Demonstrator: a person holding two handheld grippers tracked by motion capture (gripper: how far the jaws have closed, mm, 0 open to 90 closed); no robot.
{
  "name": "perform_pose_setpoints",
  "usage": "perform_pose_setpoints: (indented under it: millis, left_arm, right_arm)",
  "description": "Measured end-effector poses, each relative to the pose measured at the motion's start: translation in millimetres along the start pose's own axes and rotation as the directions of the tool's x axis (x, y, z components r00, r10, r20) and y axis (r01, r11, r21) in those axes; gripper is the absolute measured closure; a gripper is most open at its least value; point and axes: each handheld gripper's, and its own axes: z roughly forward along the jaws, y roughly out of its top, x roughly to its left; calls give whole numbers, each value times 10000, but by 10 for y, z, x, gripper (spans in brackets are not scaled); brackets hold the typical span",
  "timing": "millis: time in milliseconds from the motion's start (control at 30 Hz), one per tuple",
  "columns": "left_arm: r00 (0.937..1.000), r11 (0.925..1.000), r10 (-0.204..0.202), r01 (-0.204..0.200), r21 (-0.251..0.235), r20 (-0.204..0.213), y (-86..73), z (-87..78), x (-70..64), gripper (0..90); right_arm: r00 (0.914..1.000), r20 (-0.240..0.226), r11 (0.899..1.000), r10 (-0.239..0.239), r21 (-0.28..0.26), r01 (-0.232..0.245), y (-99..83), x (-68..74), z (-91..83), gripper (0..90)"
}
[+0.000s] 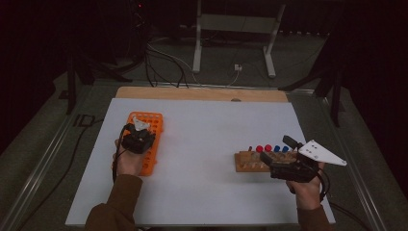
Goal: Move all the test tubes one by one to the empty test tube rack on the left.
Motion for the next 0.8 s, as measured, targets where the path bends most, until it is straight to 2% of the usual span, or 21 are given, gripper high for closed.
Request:
perform_pose_setpoints:
  millis: [167, 300, 367, 400, 467, 533, 600, 667, 733, 767, 800]
  left_arm:
    - [9991, 9991, -390, 393, -175, 158, -14, -29, 13, 746]
    - [9960, 9927, -779, 815, -886, 438, -49, -137, 43, 663]
    - [9929, 9861, -1038, 1103, -1242, 579, -76, -208, 73, 592]
    - [9901, 9811, -1159, 1266, -1460, 798, -95, -244, 92, 574]
    - [9836, 9702, -1359, 1564, -1852, 1187, -143, -318, 117, 568]
    - [9768, 9578, -1535, 1842, -2205, 1493, -193, -381, 128, 492]
    - [9727, 9476, -1620, 2003, -2489, 1661, -237, -440, 128, 429]
    - [9721, 9397, -1633, 2052, -2735, 1681, -267, -488, 111, 344]
    - [9733, 9358, -1565, 2006, -2898, 1681, -287, -521, 89, 251]
    - [9730, 9334, -1584, 2029, -2960, 1678, -296, -536, 76, 173]
    - [9730, 9332, -1541, 2005, -2982, 1721, -306, -553, 67, 173]
  right_arm:
    - [10000, 79, 10000, 46, -59, -46, 7, -33, -20, 0]
    - [9998, 188, 9999, 120, -72, -119, 6, -68, -30, 0]
    - [9997, 232, 9999, 121, -57, -120, 8, -82, -31, 0]
    - [9996, 264, 9999, 134, -31, -134, 11, -85, -31, 0]
    - [9995, 303, 10000, 87, 2, -88, 20, -87, -30, 0]
    - [9994, 348, 10000, 55, 20, -56, 27, -89, -22, 0]
    - [9992, 389, 10000, 76, 31, -78, 27, -102, -15, 0]
    - [9989, 453, 9999, 127, 54, -130, 23, -123, -17, 0]
    - [9982, 583, 9999, 138, 68, -142, 15, -152, -22, 0]
    - [9964, 839, 9999, 76, 133, -87, -5, -185, -21, 0]
    - [9964, 839, 9999, 76, 133, -87, -5, -185, -21, 0]
